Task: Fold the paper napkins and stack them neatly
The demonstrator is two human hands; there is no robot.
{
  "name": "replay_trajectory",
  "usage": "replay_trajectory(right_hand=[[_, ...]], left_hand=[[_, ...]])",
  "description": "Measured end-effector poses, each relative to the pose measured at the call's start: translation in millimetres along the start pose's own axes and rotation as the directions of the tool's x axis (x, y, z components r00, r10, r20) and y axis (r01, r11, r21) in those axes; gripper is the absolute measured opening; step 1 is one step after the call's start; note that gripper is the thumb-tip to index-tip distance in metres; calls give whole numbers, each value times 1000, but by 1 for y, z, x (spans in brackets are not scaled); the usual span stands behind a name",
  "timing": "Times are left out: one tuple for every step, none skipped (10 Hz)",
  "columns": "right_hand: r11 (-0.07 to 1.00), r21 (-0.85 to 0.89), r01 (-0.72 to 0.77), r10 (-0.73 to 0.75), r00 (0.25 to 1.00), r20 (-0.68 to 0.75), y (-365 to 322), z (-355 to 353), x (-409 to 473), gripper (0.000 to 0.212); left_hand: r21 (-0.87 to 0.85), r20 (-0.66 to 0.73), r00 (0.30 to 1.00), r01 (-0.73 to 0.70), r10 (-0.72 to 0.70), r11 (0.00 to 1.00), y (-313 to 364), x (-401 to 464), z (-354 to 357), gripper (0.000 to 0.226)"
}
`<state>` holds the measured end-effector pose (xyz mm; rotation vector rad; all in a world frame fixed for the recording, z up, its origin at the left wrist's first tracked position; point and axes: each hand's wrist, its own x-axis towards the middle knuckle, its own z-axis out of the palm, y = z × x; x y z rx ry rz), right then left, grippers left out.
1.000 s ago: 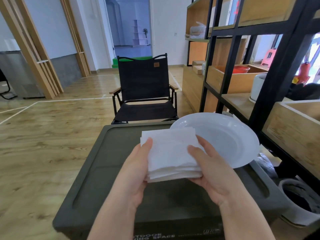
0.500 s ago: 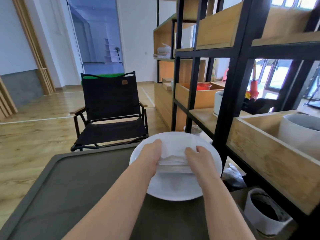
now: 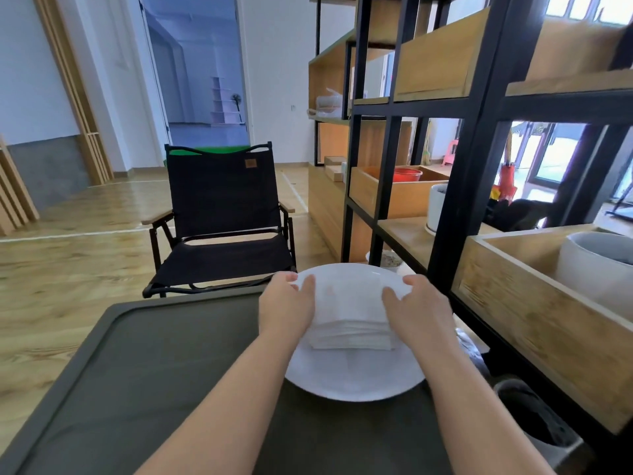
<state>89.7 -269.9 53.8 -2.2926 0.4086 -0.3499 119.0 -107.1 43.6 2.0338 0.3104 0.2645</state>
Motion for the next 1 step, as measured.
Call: replay_trajectory(right_hand=[[999,8,48,-47,994,-93,8,-15,-7,41]], left_hand=[[-86,-89,992,-99,91,991,-6,-22,-26,21]])
